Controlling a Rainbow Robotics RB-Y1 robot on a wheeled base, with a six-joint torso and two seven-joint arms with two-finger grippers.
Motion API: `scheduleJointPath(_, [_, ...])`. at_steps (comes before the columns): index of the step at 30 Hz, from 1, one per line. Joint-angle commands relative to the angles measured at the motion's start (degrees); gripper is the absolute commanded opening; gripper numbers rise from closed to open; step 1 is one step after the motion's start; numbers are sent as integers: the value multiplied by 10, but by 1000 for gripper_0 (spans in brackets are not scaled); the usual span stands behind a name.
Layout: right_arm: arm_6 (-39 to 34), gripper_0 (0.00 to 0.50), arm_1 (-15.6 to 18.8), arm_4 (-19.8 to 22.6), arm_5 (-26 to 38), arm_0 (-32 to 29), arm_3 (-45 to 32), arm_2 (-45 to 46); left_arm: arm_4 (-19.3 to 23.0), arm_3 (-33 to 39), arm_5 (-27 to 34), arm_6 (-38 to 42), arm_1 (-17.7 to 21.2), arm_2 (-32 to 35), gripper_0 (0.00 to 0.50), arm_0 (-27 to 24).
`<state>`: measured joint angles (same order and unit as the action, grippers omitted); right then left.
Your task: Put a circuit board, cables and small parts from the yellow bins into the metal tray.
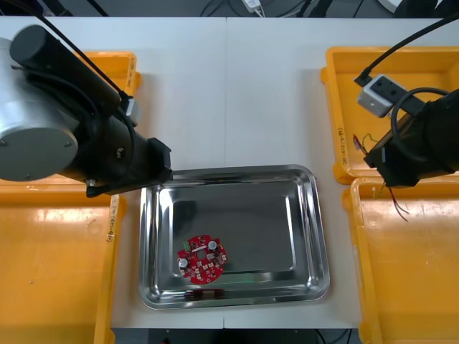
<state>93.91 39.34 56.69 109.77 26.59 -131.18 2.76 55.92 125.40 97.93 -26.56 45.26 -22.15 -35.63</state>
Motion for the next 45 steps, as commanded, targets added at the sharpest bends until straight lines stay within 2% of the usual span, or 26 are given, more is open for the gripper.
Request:
scheduleJointPath(1, [14, 0, -28, -5, 2, 21, -35, -47, 43, -12, 21, -6, 46, 32, 500, -55])
scheduleJointPath(9, [20, 0, -48, -7, 2, 28, -56, -115, 82, -85, 33, -71, 90, 32, 500, -103])
scheduleJointPath(18, [29, 0, -54, -25, 2, 35, -91, -189, 88, -194, 35, -174, 118, 32, 500, -142])
scheduleJointPath(29, [45, 0, -76, -93, 2, 43, -101, -297, 46, -305, 21, -268, 134, 41, 500, -162])
scheduleJointPath(38, [71, 0, -76, -159, 2, 43, -101, -391, 3, -398, -23, -358, 142, 62, 500, -162])
scheduleJointPath(45, [105, 0, -75, -166, 2, 43, -80, -415, -25, -459, -68, -425, 144, 76, 500, -162])
